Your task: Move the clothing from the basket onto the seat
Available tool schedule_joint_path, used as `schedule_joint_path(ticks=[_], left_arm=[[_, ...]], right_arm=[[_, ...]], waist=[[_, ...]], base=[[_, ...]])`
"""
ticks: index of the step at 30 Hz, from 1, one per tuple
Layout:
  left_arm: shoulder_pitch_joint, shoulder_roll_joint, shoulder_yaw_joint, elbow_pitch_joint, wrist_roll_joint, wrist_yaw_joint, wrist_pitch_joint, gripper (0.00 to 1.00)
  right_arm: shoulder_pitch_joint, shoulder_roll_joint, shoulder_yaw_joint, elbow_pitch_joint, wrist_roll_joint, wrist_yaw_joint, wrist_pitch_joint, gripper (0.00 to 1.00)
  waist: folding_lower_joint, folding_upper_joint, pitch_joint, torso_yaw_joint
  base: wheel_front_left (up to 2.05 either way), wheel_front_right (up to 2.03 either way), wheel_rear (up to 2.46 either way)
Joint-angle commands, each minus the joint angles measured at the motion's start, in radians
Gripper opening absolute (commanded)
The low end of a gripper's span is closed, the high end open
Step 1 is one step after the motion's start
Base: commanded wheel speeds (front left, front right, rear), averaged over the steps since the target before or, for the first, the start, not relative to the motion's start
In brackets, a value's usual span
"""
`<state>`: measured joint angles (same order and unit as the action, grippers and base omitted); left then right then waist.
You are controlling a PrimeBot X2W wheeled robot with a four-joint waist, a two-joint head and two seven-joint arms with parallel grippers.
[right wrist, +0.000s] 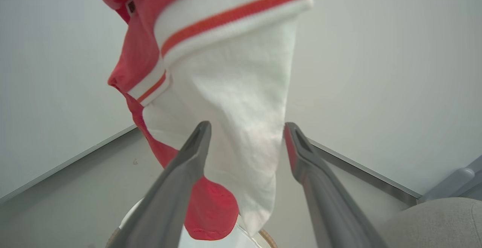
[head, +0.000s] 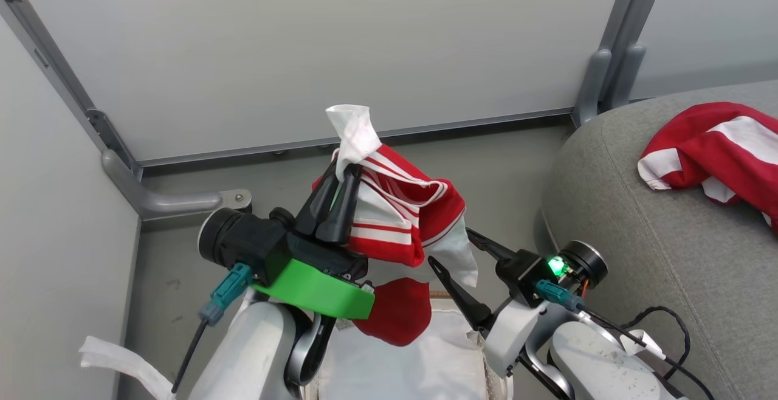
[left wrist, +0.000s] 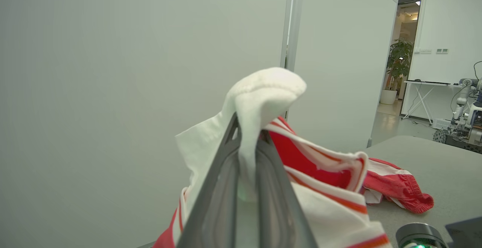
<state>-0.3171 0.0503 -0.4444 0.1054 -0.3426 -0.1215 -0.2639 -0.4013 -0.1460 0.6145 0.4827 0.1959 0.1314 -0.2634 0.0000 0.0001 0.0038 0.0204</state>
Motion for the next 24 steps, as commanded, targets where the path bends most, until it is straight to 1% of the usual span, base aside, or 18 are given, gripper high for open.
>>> schedule_joint_path(ticks=[1,10,20,21,22,23,24], left_arm=[[-0.02,0.001,-0.005,0.001,-0.007,0.005,-0.001,0.0],[-0.028,0.001,-0.061,0.006,-0.022,0.004,-0.001,0.0],[-0.042,0.001,-0.117,0.005,-0.045,0.012,-0.001,0.0],[-0.042,0.001,-0.12,0.005,-0.046,0.014,-0.001,0.0],[-0.042,0.001,-0.123,0.005,-0.048,0.014,-0.001,0.0],[-0.043,0.001,-0.126,0.005,-0.051,0.016,-0.001,0.0],[-0.044,0.001,-0.127,0.005,-0.053,0.015,-0.001,0.0]], right_arm=[[-0.012,0.003,0.001,0.009,0.01,-0.001,-0.002,1.0],[-0.04,0.031,0.061,0.092,0.029,-0.001,-0.002,1.0],[-0.038,0.072,0.068,0.151,0.023,-0.001,-0.002,1.0],[-0.036,0.075,0.064,0.16,0.025,-0.001,-0.002,0.81],[-0.032,0.077,0.059,0.167,0.028,-0.001,-0.002,0.54],[-0.028,0.08,0.058,0.174,0.03,-0.001,-0.002,0.23],[-0.023,0.082,0.058,0.181,0.031,-0.001,-0.002,0.0]], waist=[[0.0,-0.0001,0.0,0.007],[0.0,-0.0001,0.0,0.037],[0.0,-0.0001,0.001,0.057],[0.0,-0.0001,0.001,0.058],[0.0,-0.0001,0.001,0.06],[0.0,-0.0001,0.001,0.061],[0.0,-0.0001,0.0,0.062]], base=[[0.0,0.0,0.0],[0.0,0.0,0.0],[0.0,0.0,0.0],[0.0,0.0,0.0],[0.0,0.0,0.0],[0.0,0.0,0.0],[0.0,0.0,0.0]])
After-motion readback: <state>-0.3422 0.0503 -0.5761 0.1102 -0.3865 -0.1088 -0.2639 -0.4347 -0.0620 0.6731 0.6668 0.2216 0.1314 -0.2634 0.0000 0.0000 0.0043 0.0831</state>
